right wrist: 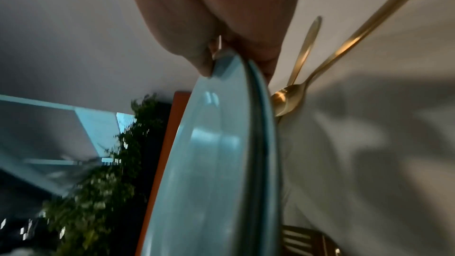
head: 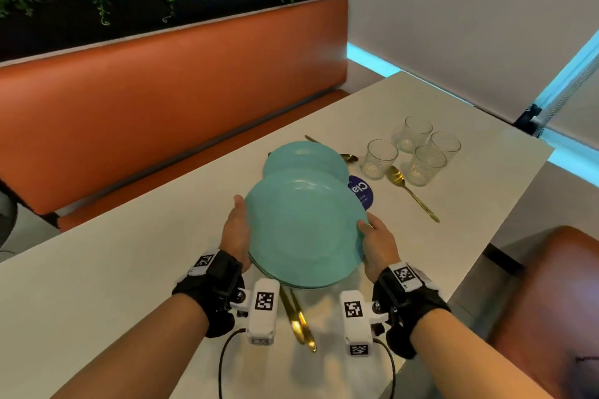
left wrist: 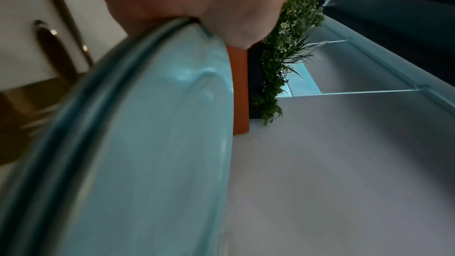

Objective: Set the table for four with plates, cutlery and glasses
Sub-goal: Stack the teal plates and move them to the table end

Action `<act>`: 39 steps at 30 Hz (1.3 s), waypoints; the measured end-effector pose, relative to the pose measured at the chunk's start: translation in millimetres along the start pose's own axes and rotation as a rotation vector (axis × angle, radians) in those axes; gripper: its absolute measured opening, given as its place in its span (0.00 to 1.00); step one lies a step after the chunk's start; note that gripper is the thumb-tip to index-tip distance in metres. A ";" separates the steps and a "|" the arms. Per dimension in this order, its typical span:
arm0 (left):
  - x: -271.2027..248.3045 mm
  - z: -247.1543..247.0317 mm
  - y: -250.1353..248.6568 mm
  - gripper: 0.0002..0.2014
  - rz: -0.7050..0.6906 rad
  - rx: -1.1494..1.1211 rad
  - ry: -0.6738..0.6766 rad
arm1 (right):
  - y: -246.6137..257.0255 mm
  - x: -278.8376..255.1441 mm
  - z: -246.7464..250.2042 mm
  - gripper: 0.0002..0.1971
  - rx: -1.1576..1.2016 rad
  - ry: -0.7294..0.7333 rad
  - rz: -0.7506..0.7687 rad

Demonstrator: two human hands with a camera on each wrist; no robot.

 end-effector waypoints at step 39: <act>63.7 15.4 -37.1 0.17 -0.080 -0.147 -0.187 | 66.7 70.0 -23.2 0.14 0.108 -0.093 -0.143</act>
Point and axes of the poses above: each hand's wrist, its own x-axis towards the middle knuckle, its own z-axis out of the back of the hand, y = z × x, the point moved 4 cm from there along x, towards the middle knuckle, and after that the axes turned 10 degrees about -y, right-handed, at the moved point
